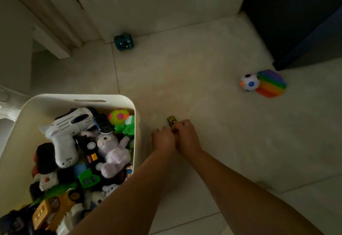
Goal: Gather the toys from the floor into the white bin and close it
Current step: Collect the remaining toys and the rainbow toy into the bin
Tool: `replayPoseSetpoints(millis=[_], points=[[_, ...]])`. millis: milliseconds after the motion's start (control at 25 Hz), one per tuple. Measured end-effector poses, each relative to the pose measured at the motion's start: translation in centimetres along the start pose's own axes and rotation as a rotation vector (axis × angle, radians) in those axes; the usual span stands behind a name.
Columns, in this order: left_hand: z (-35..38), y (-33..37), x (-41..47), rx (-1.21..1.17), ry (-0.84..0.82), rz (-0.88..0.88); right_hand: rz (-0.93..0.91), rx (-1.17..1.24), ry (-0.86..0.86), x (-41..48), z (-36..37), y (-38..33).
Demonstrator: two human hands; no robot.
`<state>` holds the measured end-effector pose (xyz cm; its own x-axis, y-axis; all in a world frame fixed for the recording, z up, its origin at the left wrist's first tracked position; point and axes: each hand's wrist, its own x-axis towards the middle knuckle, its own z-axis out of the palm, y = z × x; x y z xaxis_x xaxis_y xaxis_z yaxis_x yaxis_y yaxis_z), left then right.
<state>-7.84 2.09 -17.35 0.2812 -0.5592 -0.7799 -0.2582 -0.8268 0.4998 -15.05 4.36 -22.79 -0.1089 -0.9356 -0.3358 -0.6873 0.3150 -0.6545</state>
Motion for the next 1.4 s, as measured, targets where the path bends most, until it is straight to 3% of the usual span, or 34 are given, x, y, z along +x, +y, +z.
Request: replayPoseSetpoints(millis=[120,240,320,440,640,760,880,1000,1080,1160,1240,1400], points=[[1.6,1.3,0.4,-0.326,-0.197,-0.083,-0.023,0.193,0.055,-0.2,-3.5,0.7],[3.3,3.7,0.9,-0.285,-0.293,-0.02,0.043,0.273,0.091,0.4,-6.9,0.6],[4.5,5.1,1.1,-0.312,-0.287,-0.003,0.118,0.28,0.209,1.8,-9.3,1.9],[5.6,6.3,0.8,-0.287,-0.317,-0.02,0.151,0.025,0.479,4.8,-13.6,5.9],[7.1,6.8,1.6,-0.205,-0.321,0.003,0.31,-0.472,0.169,10.1,-19.8,10.5],[7.6,6.8,2.1,-0.19,-0.307,0.008,0.345,-0.534,0.21,11.7,-20.4,11.0],[7.9,6.9,2.0,-0.243,-0.311,-0.026,0.341,-0.419,0.367,11.4,-18.8,11.8],[7.8,7.2,1.0,-0.36,-0.355,-0.07,0.372,-0.248,0.23,10.4,-16.9,12.3],[7.6,7.2,0.3,-0.387,-0.382,-0.081,0.397,-0.055,0.254,9.1,-16.0,11.5],[6.9,7.1,-0.7,-0.376,-0.392,-0.057,0.429,0.305,0.298,7.1,-15.4,9.5],[5.7,7.2,-1.8,-0.362,-0.412,-0.018,0.429,0.653,0.233,5.1,-15.1,6.7],[0.3,7.1,-5.4,-0.291,-0.483,0.15,0.32,0.821,0.095,1.8,-15.1,0.2]])
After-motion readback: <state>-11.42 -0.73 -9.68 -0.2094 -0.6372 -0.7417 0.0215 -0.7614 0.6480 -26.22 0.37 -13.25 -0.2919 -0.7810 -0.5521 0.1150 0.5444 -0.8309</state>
